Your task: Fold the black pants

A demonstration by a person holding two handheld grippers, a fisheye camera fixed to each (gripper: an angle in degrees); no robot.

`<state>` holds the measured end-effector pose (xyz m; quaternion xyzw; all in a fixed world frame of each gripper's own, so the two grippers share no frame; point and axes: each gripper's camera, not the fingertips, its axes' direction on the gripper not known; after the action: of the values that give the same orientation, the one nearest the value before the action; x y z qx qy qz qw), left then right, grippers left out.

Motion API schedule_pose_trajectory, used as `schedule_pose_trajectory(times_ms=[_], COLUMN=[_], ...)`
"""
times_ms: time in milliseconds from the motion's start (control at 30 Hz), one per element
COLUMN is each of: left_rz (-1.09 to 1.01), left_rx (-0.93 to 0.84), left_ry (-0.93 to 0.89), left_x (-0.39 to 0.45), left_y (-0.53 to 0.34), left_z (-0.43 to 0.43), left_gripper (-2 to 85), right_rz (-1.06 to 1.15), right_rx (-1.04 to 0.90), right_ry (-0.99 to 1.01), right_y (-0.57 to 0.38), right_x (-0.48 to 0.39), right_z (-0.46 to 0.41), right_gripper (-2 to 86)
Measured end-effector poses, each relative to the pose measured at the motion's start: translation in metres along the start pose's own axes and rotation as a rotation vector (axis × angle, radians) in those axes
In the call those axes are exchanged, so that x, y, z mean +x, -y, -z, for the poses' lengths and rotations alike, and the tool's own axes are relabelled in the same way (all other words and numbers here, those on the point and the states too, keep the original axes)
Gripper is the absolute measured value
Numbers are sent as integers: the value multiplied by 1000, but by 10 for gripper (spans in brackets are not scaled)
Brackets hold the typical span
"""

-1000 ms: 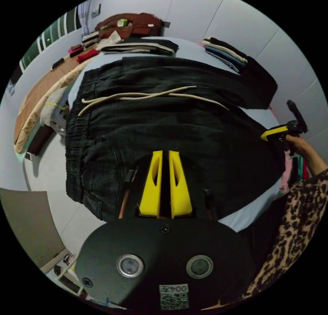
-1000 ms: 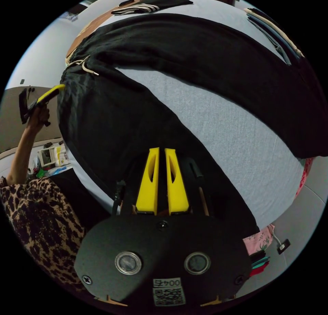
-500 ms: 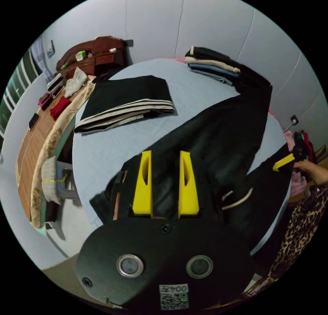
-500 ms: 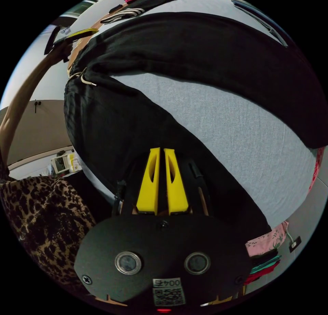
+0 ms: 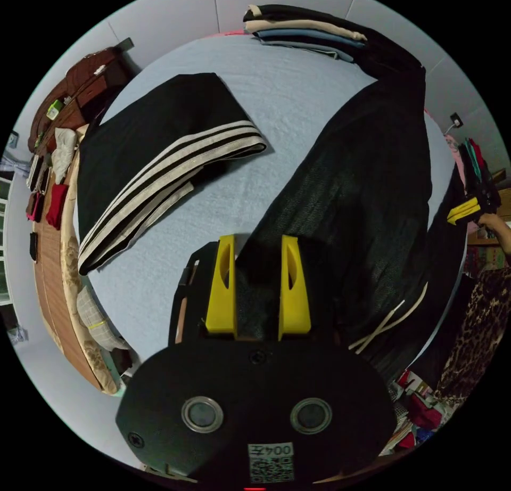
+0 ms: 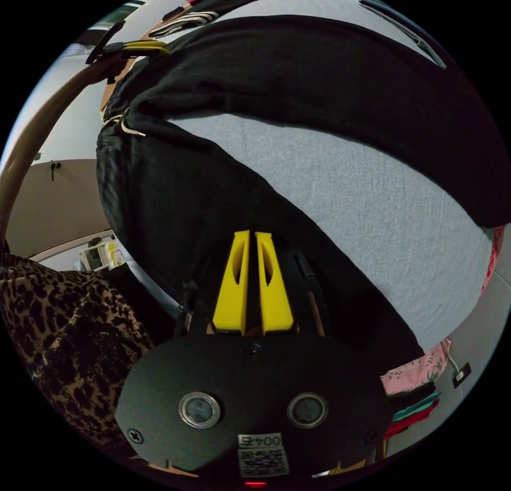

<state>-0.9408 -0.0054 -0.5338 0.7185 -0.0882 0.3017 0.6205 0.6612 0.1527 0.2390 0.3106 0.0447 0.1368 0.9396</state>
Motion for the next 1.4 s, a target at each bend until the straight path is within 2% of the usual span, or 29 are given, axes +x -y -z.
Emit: schedule_pose_trajectory(times_ms=[300, 400, 533, 700, 767, 867, 1000, 1133, 1267, 1400], left_rz=[140, 170, 183, 255, 382, 587, 687, 738, 744, 767], left_rx=[82, 169, 295, 365, 367, 330, 270, 256, 271, 274], left_ry=[-3, -29, -15, 13, -13, -66, -29, -25, -16, 21], left_x=[17, 28, 92, 200, 238, 266, 293, 301, 312, 327], left_y=[-17, -39, -93, -177, -216, -251, -258, -258, -263, -264], left_z=[15, 55, 120, 140, 112, 60, 23, 24, 30, 37], left_gripper=[32, 22, 16, 12, 11, 10, 10, 11, 11, 11], right_rz=[-5, -2, 1, 10, -23, -131, -134, 93, 328, 484], right_rx=[51, 93, 161, 274, 339, 522, 609, 605, 505, 329], right_ry=[-8, -10, 16, 162, 334, 409, 223, -174, -437, -576], right_y=[-6, -13, -25, -47, -63, -91, -90, -45, 27, 94], right_x=[-23, -35, -49, -55, -42, -8, 20, -4, -44, -81], right_z=[31, 42, 57, 72, 91, 138, 211, 290, 326, 327], right_gripper=[17, 16, 20, 43, 61, 77, 89, 111, 137, 140])
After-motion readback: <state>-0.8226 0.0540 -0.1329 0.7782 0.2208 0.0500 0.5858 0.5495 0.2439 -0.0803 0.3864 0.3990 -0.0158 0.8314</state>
